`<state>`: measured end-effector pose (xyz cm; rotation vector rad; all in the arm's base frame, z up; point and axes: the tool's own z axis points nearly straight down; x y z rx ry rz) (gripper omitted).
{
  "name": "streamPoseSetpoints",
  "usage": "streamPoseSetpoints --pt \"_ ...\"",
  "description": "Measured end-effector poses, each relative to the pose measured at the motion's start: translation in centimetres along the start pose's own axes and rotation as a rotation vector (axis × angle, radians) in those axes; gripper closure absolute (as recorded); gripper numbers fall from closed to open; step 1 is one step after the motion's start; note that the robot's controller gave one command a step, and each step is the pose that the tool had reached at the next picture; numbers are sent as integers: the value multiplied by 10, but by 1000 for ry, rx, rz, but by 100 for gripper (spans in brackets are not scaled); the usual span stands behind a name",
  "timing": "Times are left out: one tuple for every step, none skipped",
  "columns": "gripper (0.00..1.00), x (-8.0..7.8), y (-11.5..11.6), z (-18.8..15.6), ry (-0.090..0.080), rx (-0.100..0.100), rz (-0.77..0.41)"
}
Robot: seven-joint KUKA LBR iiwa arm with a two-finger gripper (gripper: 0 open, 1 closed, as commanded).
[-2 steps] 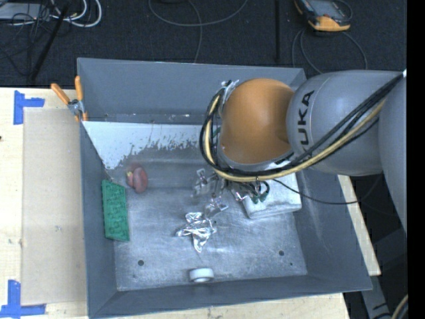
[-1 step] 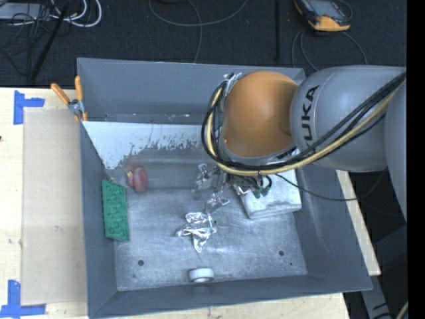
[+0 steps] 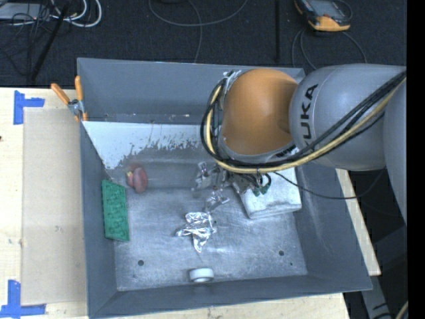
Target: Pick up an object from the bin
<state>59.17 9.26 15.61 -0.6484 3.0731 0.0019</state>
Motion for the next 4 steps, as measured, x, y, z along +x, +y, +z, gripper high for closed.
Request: streamPoseSetpoints --pt "0 0 0 0 0 0 3" --pt "0 5 1 85 -2 0 -353" --pt "100 3 0 80 -10 4 -349" --pt "100 -5 22 -74 -8 4 -374"
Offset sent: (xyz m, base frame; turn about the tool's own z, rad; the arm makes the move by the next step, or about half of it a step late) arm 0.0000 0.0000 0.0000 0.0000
